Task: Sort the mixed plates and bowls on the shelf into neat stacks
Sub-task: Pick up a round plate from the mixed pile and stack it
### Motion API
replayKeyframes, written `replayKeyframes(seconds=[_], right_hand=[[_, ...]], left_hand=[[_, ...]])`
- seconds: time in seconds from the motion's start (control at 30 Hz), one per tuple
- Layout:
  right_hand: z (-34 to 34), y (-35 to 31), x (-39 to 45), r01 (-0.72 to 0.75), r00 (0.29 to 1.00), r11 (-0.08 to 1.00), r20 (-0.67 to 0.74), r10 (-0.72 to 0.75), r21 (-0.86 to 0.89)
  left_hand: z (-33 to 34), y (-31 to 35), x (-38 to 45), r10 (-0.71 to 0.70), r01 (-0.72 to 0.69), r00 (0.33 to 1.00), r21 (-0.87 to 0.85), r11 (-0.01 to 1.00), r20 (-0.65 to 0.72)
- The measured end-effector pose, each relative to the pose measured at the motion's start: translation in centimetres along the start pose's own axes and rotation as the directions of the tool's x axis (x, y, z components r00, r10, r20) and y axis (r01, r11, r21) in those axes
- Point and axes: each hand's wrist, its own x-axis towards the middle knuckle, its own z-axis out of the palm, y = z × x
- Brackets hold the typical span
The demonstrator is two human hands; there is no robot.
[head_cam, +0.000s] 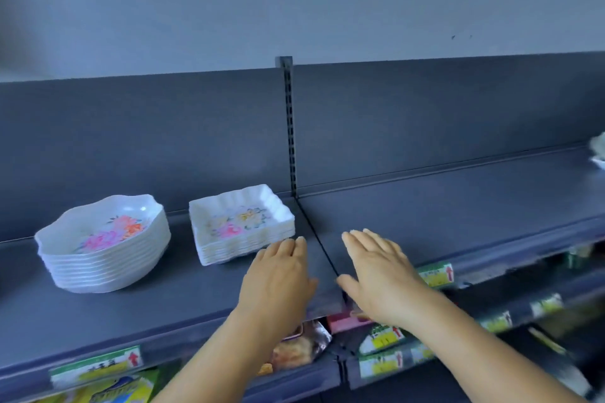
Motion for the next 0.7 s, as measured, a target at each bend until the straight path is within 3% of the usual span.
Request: replayKeyframes(seconds=[0.4,0.7], right_hand=[[-2.9,22.2,-5.1,-0.241,0.97,0.97,0.002,0.241,-0.034],[-5.4,33.4,-7.8,-0.414,0.91,0.91,-0.04,0.413,-0.011]], left_hand=[[3.0,20.7,8.8,0.206,-0.205,0.978,-0.082,0.975,0.006],[3.8,31.8,14.8,0.38,-0.376,0.925,-0.129,0.918,0.006]])
